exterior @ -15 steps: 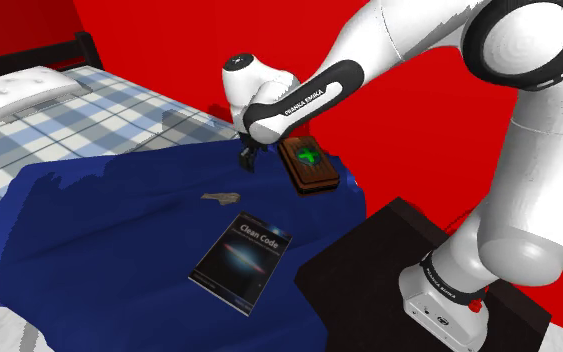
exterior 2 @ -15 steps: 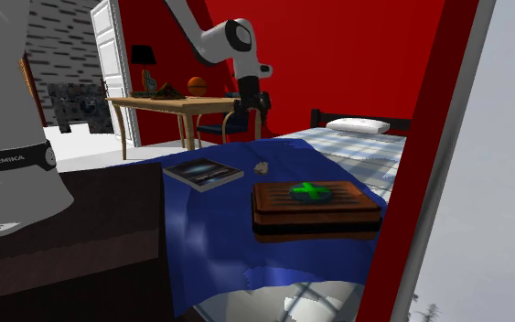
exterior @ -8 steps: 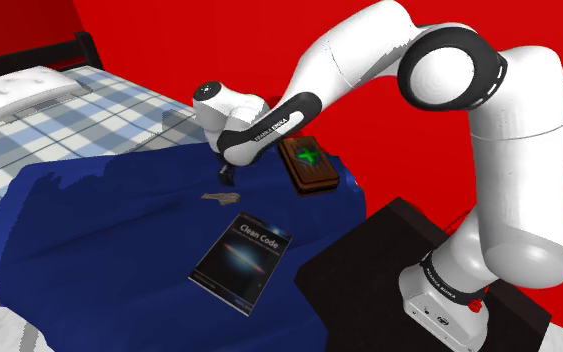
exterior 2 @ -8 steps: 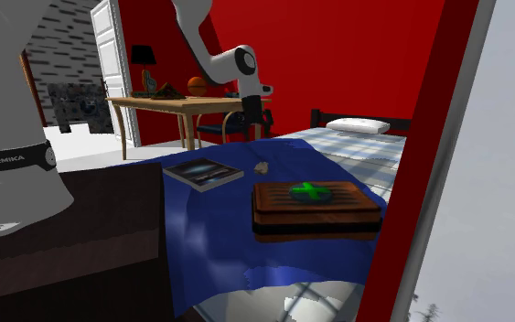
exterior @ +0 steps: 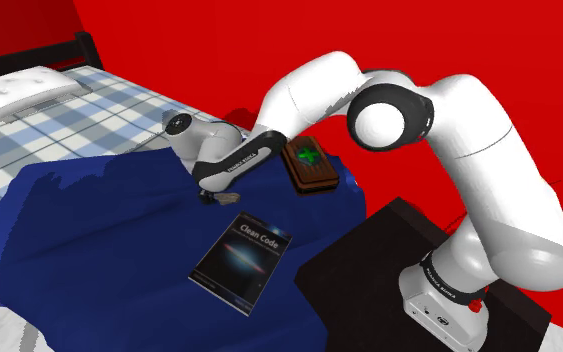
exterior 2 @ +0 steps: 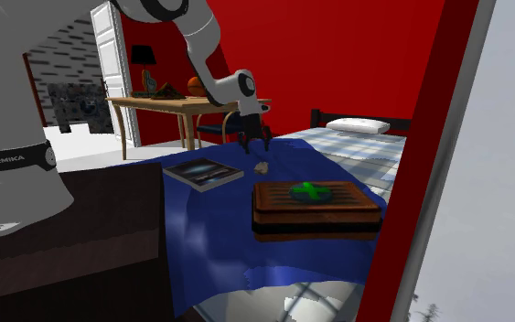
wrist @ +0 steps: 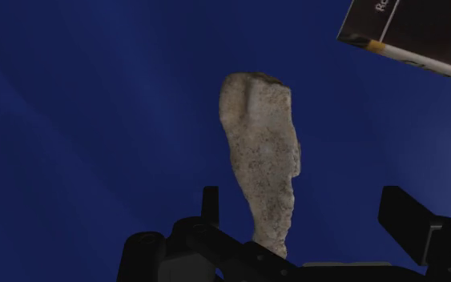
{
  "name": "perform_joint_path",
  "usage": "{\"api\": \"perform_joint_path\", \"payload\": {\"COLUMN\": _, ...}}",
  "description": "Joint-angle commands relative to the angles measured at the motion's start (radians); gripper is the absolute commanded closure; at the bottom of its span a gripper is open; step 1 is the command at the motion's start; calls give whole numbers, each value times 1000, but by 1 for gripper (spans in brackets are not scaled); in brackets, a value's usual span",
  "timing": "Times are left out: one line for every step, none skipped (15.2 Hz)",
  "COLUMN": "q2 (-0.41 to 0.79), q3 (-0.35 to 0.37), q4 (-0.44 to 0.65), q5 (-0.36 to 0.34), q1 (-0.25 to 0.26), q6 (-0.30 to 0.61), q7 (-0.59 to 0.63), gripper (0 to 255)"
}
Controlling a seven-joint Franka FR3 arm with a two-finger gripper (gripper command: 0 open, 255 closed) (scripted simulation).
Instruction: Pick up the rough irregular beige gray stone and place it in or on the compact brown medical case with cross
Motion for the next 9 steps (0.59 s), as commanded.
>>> {"api": "perform_joint_path", "payload": {"q2": 48, "q3": -2, "q4": 54, "q5": -5, "q1": 13, "q6": -6, "q7": -11, "gripper": 0}}
{"api": "perform_joint_path", "payload": {"q2": 57, "q3": -5, "q4": 57, "q5": -7, "q1": 12, "q6": 0, "q7": -10, "gripper": 0}}
{"api": "perform_joint_path", "payload": {"q2": 66, "q3": -7, "q4": 60, "q5": -9, "q1": 11, "q6": 7, "q7": -10, "gripper": 0}}
{"api": "perform_joint_path", "payload": {"q2": 76, "q3": -9, "q4": 64, "q5": -11, "q1": 10, "q6": 13, "q7": -9, "gripper": 0}}
{"api": "perform_joint_path", "payload": {"q2": 86, "q3": -11, "q4": 68, "q5": -13, "q1": 9, "q6": 20, "q7": -9, "gripper": 0}}
{"api": "perform_joint_path", "payload": {"q2": 95, "q3": -14, "q4": 72, "q5": -15, "q1": 8, "q6": 26, "q7": -9, "gripper": 0}}
{"api": "perform_joint_path", "payload": {"q2": 106, "q3": -16, "q4": 77, "q5": -16, "q1": 8, "q6": 32, "q7": -8, "gripper": 0}}
{"api": "perform_joint_path", "payload": {"q2": 111, "q3": -17, "q4": 79, "q5": -17, "q1": 7, "q6": 36, "q7": -8, "gripper": 0}}
{"api": "perform_joint_path", "payload": {"q2": 111, "q3": -17, "q4": 79, "q5": -17, "q1": 7, "q6": 35, "q7": -8, "gripper": 0}}
